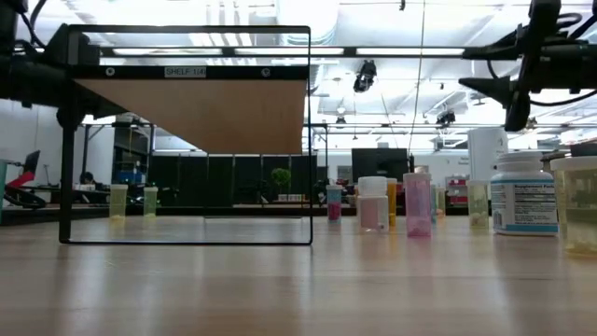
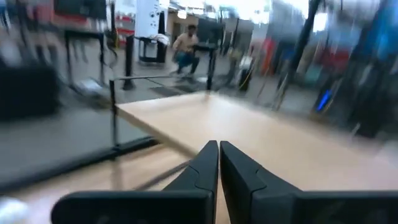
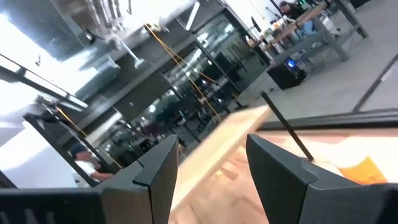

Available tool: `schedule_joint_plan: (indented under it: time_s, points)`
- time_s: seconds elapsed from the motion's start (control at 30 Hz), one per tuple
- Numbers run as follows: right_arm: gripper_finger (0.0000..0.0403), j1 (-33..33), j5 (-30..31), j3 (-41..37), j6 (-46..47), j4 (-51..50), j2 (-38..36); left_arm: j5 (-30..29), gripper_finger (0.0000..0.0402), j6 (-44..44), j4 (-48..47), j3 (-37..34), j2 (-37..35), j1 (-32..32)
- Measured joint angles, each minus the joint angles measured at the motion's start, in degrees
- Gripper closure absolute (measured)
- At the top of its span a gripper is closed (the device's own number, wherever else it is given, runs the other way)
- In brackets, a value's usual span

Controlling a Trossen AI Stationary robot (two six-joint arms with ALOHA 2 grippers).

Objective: Pick and place medicine bottles onto shelf by color
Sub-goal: Put the left bottom yellow tablet bottle on the shelf

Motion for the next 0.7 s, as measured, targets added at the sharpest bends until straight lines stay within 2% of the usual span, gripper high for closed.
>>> schedule_joint_plan:
  time_s: [0.13,0.2,0.43,0.57,0.7]
  points:
    - [0.0223,0.00,0.00,0.52,0.07,5.51,0.01,0.09,0.0402,-15.81,17.60,0.00,0.00,0.00]
    - [0.0222,0.00,0.00,0.91,0.07,8.68,0.01,0.09,0.0402,-19.73,25.59,0.00,0.00,0.00]
    - [0.0222,0.00,0.00,4.62,0.84,12.58,0.01,-0.32,0.0402,-15.27,45.55,0.00,-0.02,0.00]
    - [0.0222,0.00,0.00,8.41,0.81,12.58,0.01,-0.85,0.0402,-15.28,49.08,0.00,-0.02,0.00]
    - [0.0222,-0.02,0.08,12.58,-1.17,10.36,0.05,-3.77,0.0402,-17.00,49.47,0.17,0.43,0.02]
